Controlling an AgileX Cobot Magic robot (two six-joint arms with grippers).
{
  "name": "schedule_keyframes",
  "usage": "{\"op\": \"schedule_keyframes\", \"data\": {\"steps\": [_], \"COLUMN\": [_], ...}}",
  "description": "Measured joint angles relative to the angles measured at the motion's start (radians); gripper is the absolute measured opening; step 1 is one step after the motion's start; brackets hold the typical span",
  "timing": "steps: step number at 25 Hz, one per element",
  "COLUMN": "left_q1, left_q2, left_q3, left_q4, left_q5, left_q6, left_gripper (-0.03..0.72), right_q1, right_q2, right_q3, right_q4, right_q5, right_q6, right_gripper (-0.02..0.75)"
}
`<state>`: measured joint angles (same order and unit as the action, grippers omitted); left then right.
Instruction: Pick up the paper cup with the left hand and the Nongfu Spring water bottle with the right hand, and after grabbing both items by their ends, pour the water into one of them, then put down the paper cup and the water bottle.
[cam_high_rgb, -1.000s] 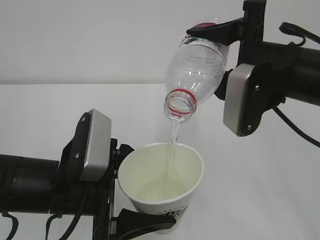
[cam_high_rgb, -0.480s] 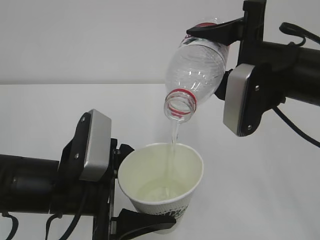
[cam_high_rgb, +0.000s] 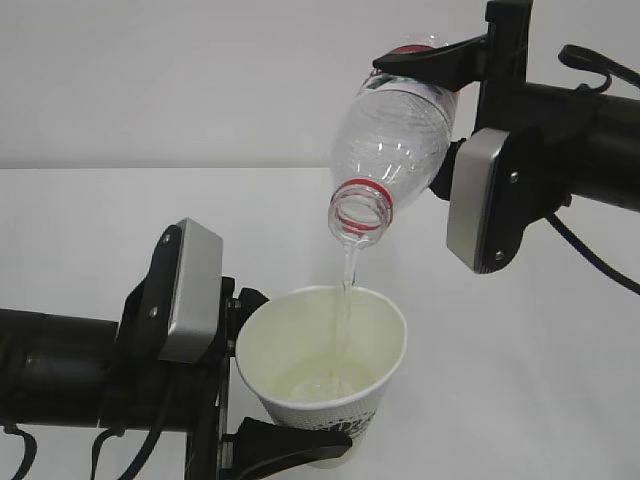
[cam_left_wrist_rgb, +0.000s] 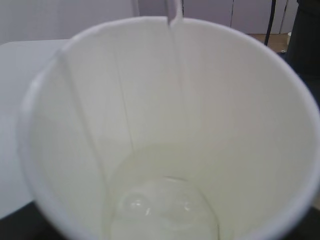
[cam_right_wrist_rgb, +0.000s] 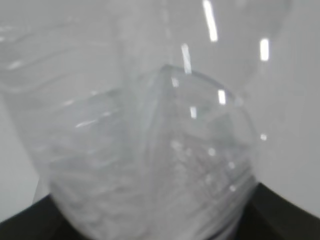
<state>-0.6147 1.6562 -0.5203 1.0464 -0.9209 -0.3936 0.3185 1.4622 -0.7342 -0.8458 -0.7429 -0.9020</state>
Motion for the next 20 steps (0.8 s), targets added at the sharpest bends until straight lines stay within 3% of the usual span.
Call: {"op": "schedule_keyframes", "data": {"steps": [20], "left_q1": [-0.015], "left_q2": [0.0], "left_q3": [0.0], "left_q4": [-0.018], "left_q5": [0.011], "left_q6": [-0.032], "left_gripper": [0.57], "right_q1": [0.0], "right_q2": [0.0], "right_q3": [0.0], "right_q4": [0.0], "right_q5": [0.0], "right_q6": [-0.001], "right_gripper": [0.479]}}
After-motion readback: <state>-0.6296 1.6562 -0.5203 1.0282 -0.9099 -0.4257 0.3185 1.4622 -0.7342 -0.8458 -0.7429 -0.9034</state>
